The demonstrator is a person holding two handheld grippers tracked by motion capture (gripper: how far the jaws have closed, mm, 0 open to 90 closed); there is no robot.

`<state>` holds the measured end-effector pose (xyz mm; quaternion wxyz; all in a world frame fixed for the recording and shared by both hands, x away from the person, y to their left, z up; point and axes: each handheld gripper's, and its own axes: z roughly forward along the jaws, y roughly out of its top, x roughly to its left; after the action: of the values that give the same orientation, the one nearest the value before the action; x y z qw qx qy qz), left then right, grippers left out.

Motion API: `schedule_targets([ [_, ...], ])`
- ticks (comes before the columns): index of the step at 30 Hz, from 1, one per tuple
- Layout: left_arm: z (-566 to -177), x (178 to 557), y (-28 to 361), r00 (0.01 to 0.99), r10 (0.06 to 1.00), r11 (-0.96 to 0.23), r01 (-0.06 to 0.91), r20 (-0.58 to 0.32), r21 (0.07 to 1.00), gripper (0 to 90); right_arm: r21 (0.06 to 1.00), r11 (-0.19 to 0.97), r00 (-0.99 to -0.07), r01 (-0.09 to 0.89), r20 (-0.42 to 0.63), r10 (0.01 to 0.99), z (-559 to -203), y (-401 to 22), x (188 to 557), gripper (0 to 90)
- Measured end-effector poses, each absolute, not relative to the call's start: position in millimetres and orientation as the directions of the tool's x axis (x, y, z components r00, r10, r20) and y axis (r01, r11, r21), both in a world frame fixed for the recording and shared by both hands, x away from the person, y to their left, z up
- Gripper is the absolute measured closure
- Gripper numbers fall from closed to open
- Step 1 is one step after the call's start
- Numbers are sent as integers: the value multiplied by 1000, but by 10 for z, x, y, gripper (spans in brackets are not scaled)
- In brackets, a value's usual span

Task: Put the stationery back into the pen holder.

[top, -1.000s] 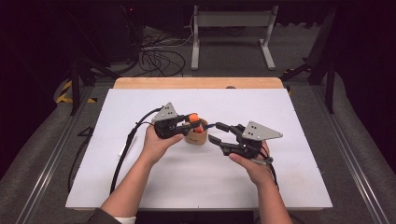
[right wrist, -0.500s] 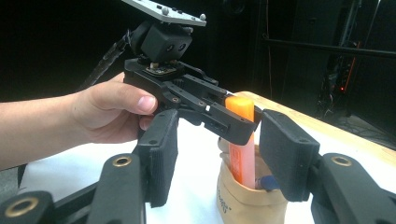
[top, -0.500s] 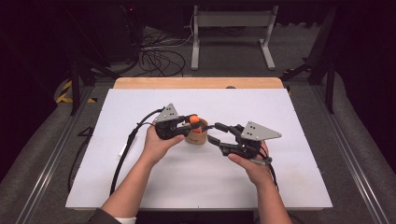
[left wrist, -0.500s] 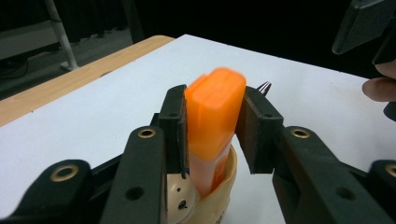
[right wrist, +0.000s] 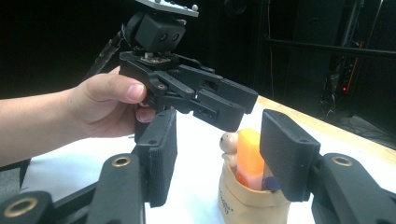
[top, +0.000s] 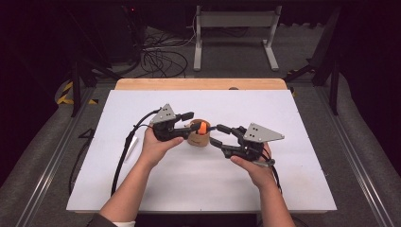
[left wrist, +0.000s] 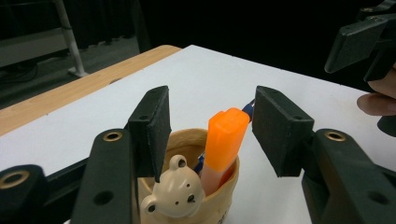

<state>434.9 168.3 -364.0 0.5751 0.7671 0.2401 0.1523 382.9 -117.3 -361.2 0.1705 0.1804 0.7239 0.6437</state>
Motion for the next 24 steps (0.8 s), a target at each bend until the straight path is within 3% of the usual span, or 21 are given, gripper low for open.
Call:
schedule_targets([
  [14, -3608, 4265, 1820, 833, 552, -202, 187, -46, 961, 248, 994, 101, -878, 45, -9, 479, -3615, -1164, 3829, 453],
  [24, -3579, 4178, 1955, 830, 556, -191, 182, -47, 965, 166, 994, 92, -875, 56, 5, 484, -3614, -1182, 3840, 413],
])
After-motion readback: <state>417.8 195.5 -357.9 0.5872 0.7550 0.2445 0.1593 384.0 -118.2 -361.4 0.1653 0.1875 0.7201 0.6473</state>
